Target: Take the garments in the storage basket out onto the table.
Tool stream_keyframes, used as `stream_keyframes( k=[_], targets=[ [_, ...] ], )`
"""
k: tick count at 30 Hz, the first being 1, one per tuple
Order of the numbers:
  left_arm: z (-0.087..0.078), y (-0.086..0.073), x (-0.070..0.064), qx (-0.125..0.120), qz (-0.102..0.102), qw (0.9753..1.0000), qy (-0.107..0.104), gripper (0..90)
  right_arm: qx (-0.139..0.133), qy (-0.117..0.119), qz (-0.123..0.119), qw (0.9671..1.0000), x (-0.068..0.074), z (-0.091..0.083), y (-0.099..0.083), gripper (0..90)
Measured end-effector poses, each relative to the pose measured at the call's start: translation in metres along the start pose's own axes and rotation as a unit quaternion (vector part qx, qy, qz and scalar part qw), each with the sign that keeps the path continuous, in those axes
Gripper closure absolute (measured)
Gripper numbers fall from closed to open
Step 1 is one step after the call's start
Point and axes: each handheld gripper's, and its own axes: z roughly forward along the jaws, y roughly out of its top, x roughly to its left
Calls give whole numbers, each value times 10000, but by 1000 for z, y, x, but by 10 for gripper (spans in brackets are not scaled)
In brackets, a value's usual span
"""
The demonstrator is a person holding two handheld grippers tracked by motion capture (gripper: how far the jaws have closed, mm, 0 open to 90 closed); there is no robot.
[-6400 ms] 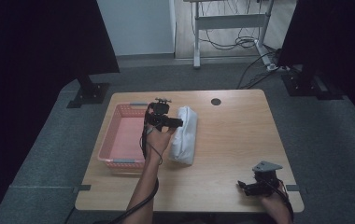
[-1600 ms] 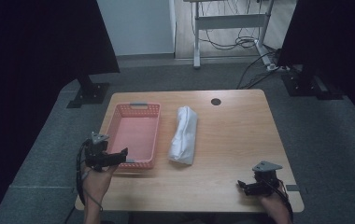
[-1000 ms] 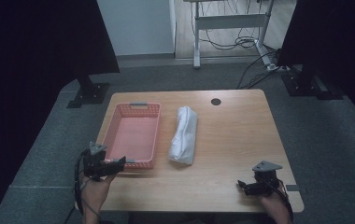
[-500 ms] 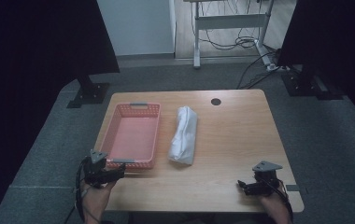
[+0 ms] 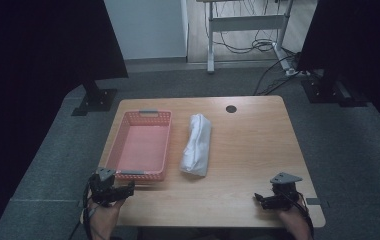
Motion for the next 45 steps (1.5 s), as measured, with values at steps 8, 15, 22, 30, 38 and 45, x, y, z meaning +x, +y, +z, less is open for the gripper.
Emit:
stream_keyframes(
  k=[8, 15, 22, 30, 38, 45],
  targets=[
    [5, -10, -1, 42, -50, 10000, -8, 87, -1, 0, -1, 10000, 0, 0, 0, 25],
    [11, -19, -4, 114, -64, 9999, -18, 87, 0, 1, 2, 10000, 0, 0, 0, 26],
    [18, -28, -7, 183, -75, 9998, -28, 83, 0, 1, 0, 10000, 0, 0, 0, 25],
    [26, -39, -11, 305, -56, 9995, -46, 79, 0, 1, 1, 10000, 0, 0, 0, 25],
    [36, -50, -15, 467, -47, 9989, -42, 76, -1, 0, 1, 10000, 0, 0, 0, 25],
    [43, -59, -18, 620, -58, 9980, -50, 74, 0, 1, 0, 10000, 0, 0, 0, 25]
  ],
)
